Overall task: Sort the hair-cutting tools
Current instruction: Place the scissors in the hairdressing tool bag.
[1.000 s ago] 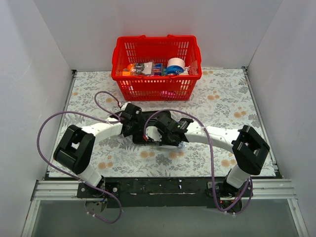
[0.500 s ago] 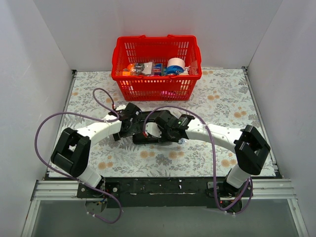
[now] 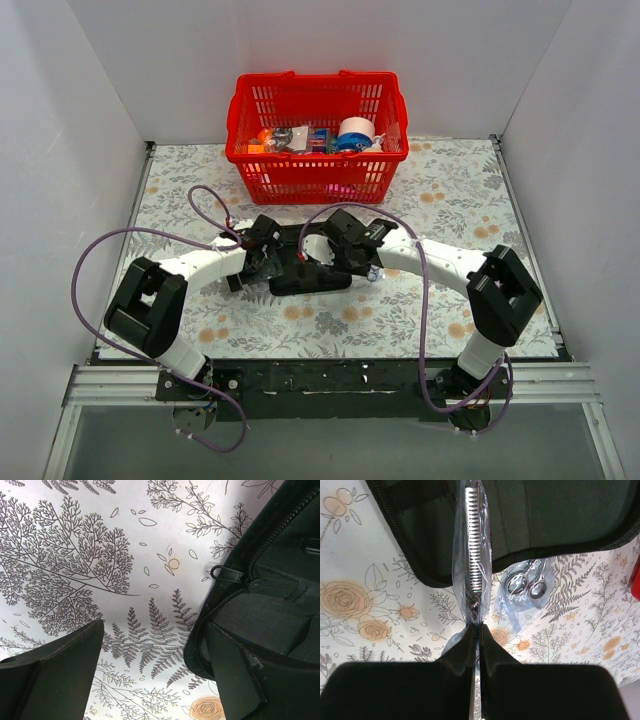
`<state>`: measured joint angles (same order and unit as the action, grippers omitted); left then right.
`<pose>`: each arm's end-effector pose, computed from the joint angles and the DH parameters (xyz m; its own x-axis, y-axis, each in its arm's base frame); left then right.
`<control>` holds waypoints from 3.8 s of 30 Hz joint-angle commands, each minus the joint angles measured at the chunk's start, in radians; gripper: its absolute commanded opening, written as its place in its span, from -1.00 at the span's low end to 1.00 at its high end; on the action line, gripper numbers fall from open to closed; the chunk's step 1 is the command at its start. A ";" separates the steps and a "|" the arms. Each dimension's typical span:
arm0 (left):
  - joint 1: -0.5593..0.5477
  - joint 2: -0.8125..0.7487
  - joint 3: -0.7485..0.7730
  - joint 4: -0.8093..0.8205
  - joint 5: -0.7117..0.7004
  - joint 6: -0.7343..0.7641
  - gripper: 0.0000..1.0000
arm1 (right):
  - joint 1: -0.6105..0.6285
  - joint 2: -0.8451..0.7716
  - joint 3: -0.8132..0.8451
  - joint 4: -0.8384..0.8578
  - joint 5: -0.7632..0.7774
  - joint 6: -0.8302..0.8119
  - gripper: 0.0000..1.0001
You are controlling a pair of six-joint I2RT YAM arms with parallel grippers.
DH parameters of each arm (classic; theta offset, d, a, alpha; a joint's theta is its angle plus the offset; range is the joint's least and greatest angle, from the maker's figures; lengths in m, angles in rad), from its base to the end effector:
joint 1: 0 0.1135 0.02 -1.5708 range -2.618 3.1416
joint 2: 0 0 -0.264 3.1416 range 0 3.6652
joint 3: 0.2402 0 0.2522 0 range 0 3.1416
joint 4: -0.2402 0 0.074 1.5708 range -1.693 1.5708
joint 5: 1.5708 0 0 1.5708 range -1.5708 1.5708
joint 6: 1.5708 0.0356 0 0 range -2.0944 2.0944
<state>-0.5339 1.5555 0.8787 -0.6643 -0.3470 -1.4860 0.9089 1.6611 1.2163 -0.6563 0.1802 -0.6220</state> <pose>0.2377 -0.1265 0.1662 -0.4814 -0.8039 -0.3492 -0.8003 0.5657 -0.1988 0.2141 0.2644 0.2280 -0.0223 -0.9613 -0.2747 -0.9095 0.1336 -0.3936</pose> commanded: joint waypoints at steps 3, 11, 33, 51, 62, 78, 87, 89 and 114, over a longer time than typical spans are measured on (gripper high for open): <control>0.002 0.034 -0.035 0.043 0.043 -0.019 0.65 | -0.021 0.039 0.034 -0.025 -0.022 -0.042 -0.97; 0.003 0.025 -0.044 0.034 0.054 -0.019 0.64 | -0.025 0.051 0.023 -0.054 -0.013 -0.053 -0.97; -0.001 0.001 -0.047 0.049 0.106 -0.007 0.65 | -0.030 0.135 0.037 -0.135 0.015 -0.068 -0.97; -0.001 -0.011 -0.053 0.057 0.114 -0.003 0.65 | 0.018 0.169 0.100 -0.100 -0.070 -0.166 -0.97; -0.001 -0.025 -0.061 0.055 0.106 -0.007 0.65 | 0.028 0.213 0.143 -0.062 -0.091 -0.248 -0.97; -0.001 -0.021 -0.060 0.051 0.098 -0.007 0.66 | 0.062 0.327 0.279 -0.085 -0.136 -0.291 -0.97; -0.001 -0.018 -0.060 0.052 0.098 -0.008 0.66 | 0.093 0.347 0.290 -0.057 -0.173 -0.278 -0.97; 0.000 -0.017 -0.060 0.052 0.101 -0.008 0.66 | 0.102 0.351 0.293 -0.052 -0.173 -0.271 -0.97; -0.001 -0.014 -0.069 0.060 0.121 -0.008 0.66 | 0.139 0.373 0.321 0.109 -0.200 -0.108 -0.97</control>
<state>-0.5247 1.5387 0.8459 -0.5900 -0.2596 -1.4925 1.0004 2.0029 1.4834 -0.7425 0.0547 -0.8219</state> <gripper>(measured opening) 0.827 0.053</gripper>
